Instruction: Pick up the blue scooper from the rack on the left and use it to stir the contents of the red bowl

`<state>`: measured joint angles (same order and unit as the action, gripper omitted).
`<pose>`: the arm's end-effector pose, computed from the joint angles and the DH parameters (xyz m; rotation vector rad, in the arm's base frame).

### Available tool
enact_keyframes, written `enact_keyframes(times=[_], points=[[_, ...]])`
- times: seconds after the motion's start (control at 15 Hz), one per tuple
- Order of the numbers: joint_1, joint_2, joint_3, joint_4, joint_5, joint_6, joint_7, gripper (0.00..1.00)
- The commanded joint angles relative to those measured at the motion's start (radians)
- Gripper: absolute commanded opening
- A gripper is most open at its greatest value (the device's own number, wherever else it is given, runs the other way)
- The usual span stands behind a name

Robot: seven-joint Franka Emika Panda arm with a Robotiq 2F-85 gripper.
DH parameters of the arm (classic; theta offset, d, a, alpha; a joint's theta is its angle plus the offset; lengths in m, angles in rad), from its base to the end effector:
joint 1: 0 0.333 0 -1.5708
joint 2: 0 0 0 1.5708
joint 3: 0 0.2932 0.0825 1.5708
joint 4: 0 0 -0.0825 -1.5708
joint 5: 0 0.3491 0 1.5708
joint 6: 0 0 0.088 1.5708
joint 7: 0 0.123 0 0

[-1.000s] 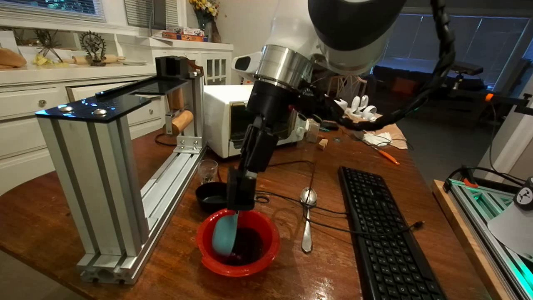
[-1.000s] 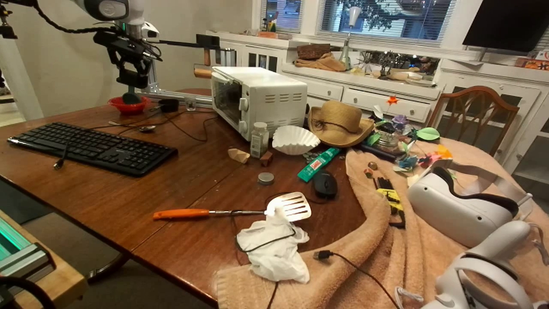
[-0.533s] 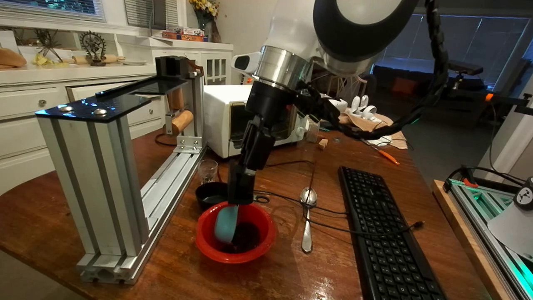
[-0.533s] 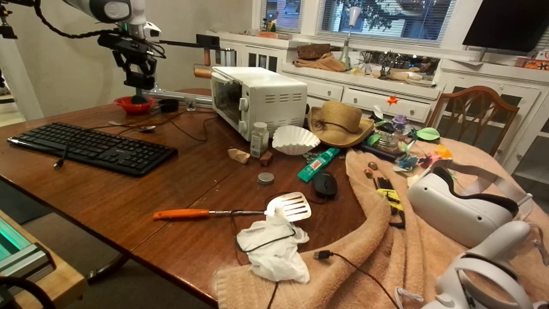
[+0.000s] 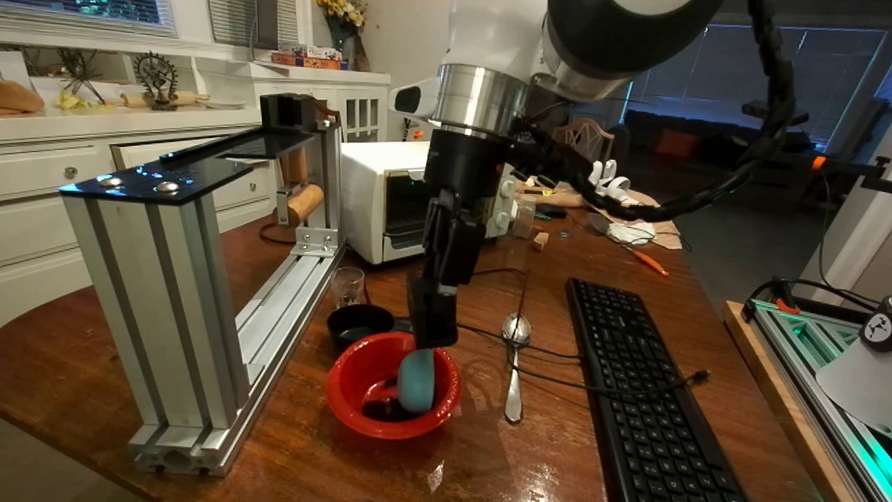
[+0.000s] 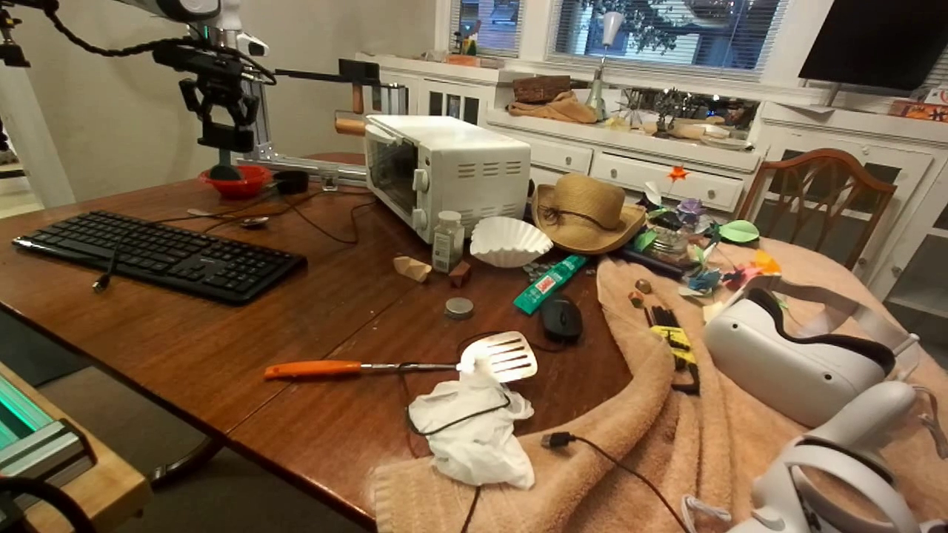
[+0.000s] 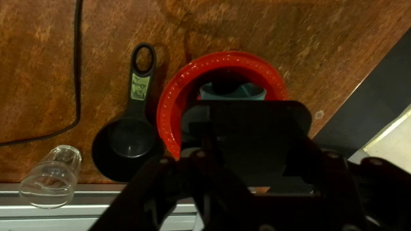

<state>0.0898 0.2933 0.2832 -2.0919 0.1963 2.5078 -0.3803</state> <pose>0.5282 0.2041 0.2877 -2.8051 -0.8454 -0.1899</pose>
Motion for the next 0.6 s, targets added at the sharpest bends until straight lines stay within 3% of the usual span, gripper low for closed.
enact_keyframes(times=[0.0, 0.53], points=[[-0.005, -0.010, 0.027, 0.013, 0.069, -0.072, -0.031, 0.35], [-0.008, 0.020, 0.043, -0.018, 0.167, 0.103, -0.080, 0.35]])
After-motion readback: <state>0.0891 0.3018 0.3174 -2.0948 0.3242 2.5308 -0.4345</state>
